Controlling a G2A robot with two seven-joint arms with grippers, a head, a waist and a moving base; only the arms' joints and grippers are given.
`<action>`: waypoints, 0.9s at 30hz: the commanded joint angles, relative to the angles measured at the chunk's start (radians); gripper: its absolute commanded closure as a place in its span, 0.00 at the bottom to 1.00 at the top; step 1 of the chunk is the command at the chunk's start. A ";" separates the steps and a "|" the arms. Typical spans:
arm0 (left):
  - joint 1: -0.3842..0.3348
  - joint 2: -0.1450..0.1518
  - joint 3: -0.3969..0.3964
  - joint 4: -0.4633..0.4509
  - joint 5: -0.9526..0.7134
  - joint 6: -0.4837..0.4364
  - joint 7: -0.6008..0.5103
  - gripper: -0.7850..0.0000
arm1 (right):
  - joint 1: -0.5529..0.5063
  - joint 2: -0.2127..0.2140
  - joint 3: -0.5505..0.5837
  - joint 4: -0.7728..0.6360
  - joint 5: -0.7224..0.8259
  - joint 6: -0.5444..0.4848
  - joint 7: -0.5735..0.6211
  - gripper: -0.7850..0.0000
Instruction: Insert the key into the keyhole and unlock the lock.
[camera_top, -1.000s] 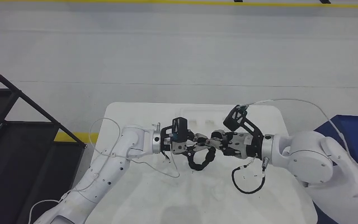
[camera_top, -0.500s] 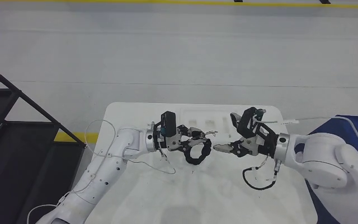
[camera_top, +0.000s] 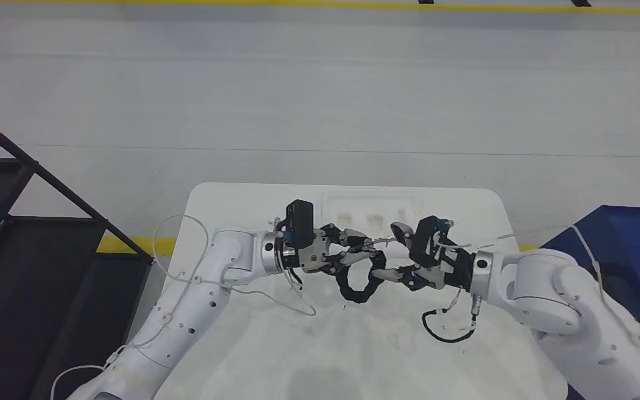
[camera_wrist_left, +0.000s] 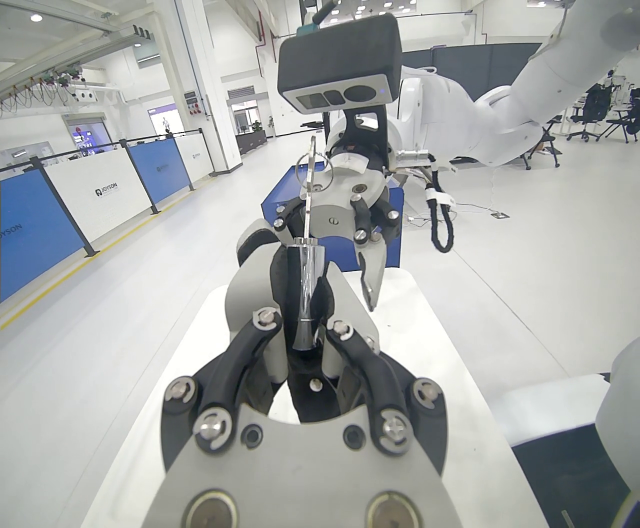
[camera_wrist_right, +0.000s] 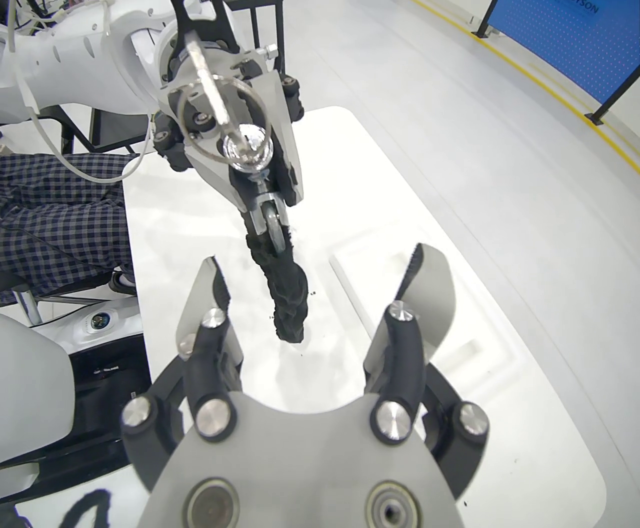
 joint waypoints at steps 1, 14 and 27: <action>-0.002 -0.001 0.001 0.002 0.001 -0.001 0.001 1.00 | 0.011 -0.005 -0.014 0.007 -0.010 -0.008 -0.014 0.82; -0.004 -0.001 -0.027 0.017 0.017 -0.004 0.008 1.00 | 0.024 -0.015 -0.029 0.031 -0.029 -0.011 0.039 1.00; 0.041 0.040 -0.109 0.038 0.419 -0.001 -0.002 1.00 | 0.052 -0.010 -0.066 0.044 -0.057 0.018 0.371 1.00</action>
